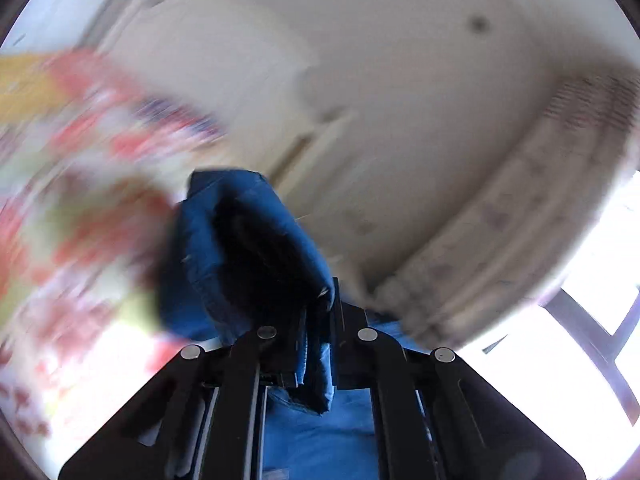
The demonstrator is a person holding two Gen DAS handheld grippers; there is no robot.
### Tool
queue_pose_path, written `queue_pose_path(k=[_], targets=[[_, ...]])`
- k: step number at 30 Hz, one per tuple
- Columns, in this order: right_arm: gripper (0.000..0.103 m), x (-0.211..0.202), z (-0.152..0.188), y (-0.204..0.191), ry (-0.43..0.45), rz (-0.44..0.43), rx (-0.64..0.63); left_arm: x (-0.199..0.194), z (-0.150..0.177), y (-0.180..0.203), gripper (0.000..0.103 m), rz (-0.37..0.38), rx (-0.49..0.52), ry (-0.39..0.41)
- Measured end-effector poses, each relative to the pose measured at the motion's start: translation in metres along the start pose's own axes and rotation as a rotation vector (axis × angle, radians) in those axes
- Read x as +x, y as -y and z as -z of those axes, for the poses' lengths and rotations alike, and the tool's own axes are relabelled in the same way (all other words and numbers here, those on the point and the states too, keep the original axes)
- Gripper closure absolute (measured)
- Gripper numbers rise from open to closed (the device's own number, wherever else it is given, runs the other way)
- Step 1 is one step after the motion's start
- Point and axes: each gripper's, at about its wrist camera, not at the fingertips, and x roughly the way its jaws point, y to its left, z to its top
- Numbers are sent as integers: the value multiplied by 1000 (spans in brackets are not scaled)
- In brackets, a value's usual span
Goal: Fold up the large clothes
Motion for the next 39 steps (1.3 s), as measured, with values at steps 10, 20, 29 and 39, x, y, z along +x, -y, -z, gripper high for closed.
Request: queue_pose_path(k=[10, 20, 29, 39], targets=[[4, 0, 0, 2, 5, -14, 11, 135, 19, 161, 91, 300, 146, -376], [4, -4, 0, 11, 30, -66, 59, 91, 16, 132, 9, 163, 161, -208], [7, -19, 2, 50, 132, -151, 247, 116, 100, 5, 4, -337, 185, -348], [29, -23, 19, 134, 199, -358, 643, 137, 127, -15, 4, -381, 221, -489]])
